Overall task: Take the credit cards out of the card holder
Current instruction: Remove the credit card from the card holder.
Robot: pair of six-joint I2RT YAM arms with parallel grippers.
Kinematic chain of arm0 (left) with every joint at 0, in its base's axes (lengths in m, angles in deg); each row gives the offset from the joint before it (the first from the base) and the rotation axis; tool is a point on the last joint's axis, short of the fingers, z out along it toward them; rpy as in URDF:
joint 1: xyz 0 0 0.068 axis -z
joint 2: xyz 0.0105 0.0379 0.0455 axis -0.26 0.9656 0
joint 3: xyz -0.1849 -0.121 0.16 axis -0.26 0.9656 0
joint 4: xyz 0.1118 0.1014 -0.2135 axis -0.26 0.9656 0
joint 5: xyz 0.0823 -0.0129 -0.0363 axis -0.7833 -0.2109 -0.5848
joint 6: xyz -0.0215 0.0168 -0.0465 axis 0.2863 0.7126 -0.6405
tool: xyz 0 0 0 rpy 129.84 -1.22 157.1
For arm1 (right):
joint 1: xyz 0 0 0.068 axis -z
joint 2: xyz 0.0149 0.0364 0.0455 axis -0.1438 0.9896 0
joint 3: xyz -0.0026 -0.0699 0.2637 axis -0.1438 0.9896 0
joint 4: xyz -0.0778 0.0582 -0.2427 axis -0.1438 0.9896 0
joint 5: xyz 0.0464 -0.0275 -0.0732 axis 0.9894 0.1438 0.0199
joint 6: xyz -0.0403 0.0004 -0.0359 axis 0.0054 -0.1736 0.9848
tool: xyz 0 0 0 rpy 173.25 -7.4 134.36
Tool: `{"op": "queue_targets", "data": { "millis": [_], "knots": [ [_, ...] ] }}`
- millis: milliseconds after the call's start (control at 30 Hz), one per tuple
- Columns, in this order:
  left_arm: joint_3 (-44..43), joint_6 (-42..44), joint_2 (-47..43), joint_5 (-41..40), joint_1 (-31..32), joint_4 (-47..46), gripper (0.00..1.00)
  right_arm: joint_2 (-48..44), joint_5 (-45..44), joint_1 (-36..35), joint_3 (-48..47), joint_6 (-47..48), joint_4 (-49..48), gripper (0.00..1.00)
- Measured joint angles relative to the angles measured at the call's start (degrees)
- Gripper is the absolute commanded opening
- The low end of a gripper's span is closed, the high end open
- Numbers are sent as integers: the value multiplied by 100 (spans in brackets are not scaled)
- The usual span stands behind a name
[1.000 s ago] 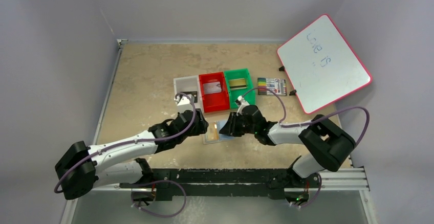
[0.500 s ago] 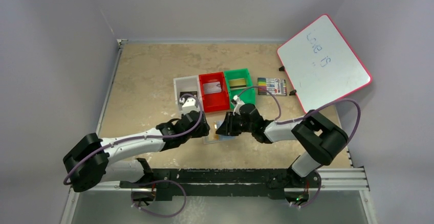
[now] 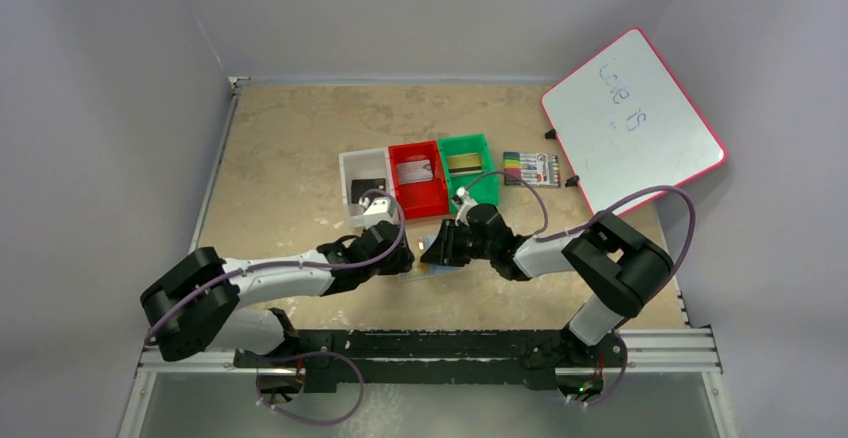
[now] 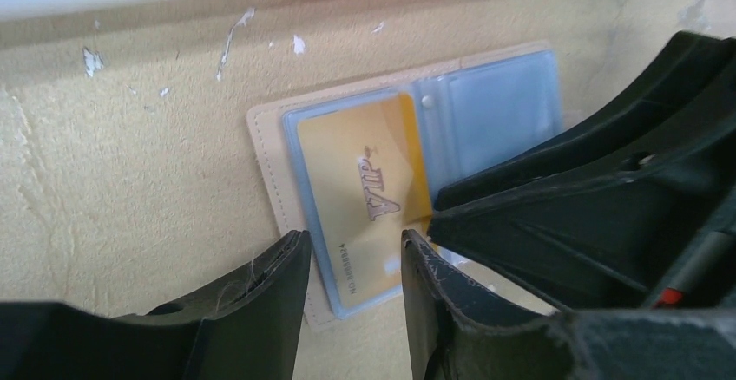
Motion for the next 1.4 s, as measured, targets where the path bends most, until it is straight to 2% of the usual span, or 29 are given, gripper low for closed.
{"op": "queue_targets", "data": {
  "millis": [167, 367, 567, 633, 767, 867, 1133, 1400],
  "knots": [
    [68, -13, 262, 103, 0, -155, 37, 61, 7, 0, 138, -275, -304, 31],
    [144, -17, 323, 120, 0, -358, 17, 179, 44, 9, 238, -527, -667, 29],
    [155, -26, 348, 111, 0, -433, 6, 302, 46, 37, 468, -831, -1217, 26],
    [155, -31, 350, 109, 0, -470, 7, 313, 42, 44, 531, -933, -1331, 26],
    [166, -33, 363, 105, 7, -496, 21, 341, 37, 50, 557, -1060, -1405, 27],
    [166, -50, 363, 83, 33, -487, 26, 339, 15, 50, 557, -1104, -1381, 27],
    [151, -61, 293, 68, 144, -341, 29, 155, -125, 37, 549, -1110, -1069, 28],
    [-216, -44, 385, -138, 243, 166, 32, 131, -131, 37, 503, -1093, -944, 28]
  ]
}}
